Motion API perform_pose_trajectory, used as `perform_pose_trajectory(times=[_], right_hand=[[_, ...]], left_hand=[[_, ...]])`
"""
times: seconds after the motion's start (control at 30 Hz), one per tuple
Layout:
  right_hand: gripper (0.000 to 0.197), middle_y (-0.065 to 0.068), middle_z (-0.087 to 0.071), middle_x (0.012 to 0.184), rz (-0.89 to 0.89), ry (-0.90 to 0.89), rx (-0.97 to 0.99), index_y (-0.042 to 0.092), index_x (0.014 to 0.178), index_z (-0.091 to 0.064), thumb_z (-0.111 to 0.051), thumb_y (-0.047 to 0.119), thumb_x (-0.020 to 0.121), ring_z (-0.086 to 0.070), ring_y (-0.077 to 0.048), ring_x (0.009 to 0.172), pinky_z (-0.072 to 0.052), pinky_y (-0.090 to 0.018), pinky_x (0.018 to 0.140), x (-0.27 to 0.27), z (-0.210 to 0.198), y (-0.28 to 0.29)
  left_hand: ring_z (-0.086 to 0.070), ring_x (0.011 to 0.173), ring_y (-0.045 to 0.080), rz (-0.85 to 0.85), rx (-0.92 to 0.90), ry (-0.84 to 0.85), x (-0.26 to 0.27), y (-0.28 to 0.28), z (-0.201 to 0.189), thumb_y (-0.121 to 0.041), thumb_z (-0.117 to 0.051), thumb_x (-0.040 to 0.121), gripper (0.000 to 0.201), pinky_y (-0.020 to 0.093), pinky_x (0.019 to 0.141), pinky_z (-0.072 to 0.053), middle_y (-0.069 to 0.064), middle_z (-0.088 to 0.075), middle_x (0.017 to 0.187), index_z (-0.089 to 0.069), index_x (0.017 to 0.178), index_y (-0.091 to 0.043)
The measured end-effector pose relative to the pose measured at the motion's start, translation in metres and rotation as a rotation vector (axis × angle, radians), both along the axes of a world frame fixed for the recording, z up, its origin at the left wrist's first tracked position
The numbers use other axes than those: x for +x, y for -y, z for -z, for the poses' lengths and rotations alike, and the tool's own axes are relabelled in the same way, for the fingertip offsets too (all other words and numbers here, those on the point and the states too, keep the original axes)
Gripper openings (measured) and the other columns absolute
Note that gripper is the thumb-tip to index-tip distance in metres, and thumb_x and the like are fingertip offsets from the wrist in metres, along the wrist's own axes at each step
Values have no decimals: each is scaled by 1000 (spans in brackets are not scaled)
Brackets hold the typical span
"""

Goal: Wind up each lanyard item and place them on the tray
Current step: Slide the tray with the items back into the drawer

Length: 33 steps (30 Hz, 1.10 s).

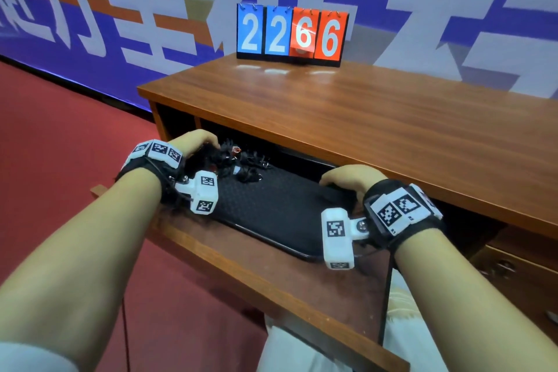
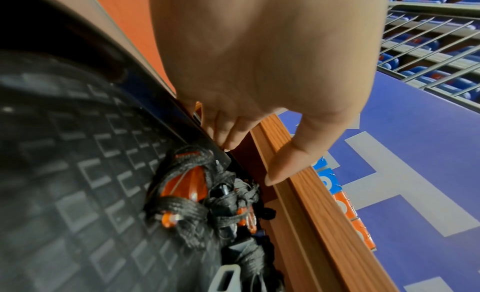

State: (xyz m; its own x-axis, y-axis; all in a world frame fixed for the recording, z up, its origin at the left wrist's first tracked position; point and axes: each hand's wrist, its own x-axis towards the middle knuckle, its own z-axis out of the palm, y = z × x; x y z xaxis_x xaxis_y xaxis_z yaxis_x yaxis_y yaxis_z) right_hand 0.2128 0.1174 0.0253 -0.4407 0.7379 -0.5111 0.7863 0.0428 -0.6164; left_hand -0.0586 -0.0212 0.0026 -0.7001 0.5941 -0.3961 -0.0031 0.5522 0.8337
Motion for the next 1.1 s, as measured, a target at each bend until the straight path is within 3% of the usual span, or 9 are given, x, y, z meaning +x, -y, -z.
perform_pose_trajectory(times=[0.13, 0.33, 0.43, 0.6, 0.7, 0.77, 0.87, 0.93, 1.1], right_hand=[[42, -17, -53, 135, -56, 48, 21, 2, 132, -51, -59, 21, 96, -55, -36, 121, -46, -47, 104, 0, -4, 4], [43, -16, -53, 139, -173, 127, 114, 3, 134, -52, -55, 29, 99, -54, -33, 124, -43, -44, 107, 2, -18, 15], [42, -17, -51, 141, -229, 136, 145, 0, 135, -50, -50, 25, 101, -51, -32, 128, -41, -38, 107, 1, -25, 28], [47, -12, -54, 137, -386, 160, 298, 4, 133, -53, -53, 36, 99, -54, -27, 117, -37, -29, 82, -11, -38, 51], [63, -7, -52, 143, -520, 106, 285, 10, 136, -55, -63, 52, 89, -50, -24, 125, -37, -30, 90, -23, -35, 67], [80, -5, -42, 152, -656, 122, 274, 13, 146, -43, -65, 59, 84, -40, -24, 137, -34, -34, 103, -29, -32, 84], [103, -5, -30, 158, -770, 194, 316, 16, 155, -21, -68, 63, 77, -33, -26, 143, -31, -37, 110, -38, -25, 105], [114, -8, -28, 159, -807, 242, 364, 17, 157, -12, -72, 65, 72, -33, -28, 142, -35, -40, 108, -45, -20, 117], [130, -12, -24, 157, -880, 296, 417, 25, 157, -5, -80, 68, 59, -32, -34, 141, -38, -50, 109, -57, -8, 136]], left_hand=[[-57, 61, 27, -8, -3, 5, 2, 0, -2, -22, -63, 71, 13, 29, 63, -44, 11, -61, 74, -61, 75, -10], [-62, 76, 32, -40, 45, 18, 2, 2, 3, -25, -67, 63, 30, 36, 72, -50, 17, -64, 90, -65, 87, -7], [-62, 85, 30, -91, 123, 27, 10, 4, -1, -22, -67, 71, 20, 37, 80, -49, 15, -65, 95, -65, 84, -8], [-60, 81, 22, -353, 269, -33, 21, 13, -6, -15, -66, 76, 11, 29, 73, -47, 9, -64, 96, -65, 83, -6], [-56, 66, 20, -399, 261, -61, 26, 29, -9, -12, -68, 70, 43, 20, 59, -49, 6, -60, 81, -66, 108, 7], [-52, 63, 15, -421, 234, -129, 28, 44, -10, -9, -65, 79, 36, 16, 48, -44, 5, -60, 87, -65, 113, 3], [-63, 91, 30, -538, 207, -154, 34, 65, -9, -20, -67, 57, 29, 36, 82, -56, 14, -67, 107, -67, 84, -9], [-57, 113, 38, -582, 136, -197, 39, 77, -9, -24, -65, 53, 23, 45, 98, -50, 17, -65, 114, -57, 72, -15], [-53, 122, 39, -603, 46, -203, 48, 85, -5, -23, -67, 63, 68, 40, 100, -46, 18, -60, 130, -57, 126, -1]])
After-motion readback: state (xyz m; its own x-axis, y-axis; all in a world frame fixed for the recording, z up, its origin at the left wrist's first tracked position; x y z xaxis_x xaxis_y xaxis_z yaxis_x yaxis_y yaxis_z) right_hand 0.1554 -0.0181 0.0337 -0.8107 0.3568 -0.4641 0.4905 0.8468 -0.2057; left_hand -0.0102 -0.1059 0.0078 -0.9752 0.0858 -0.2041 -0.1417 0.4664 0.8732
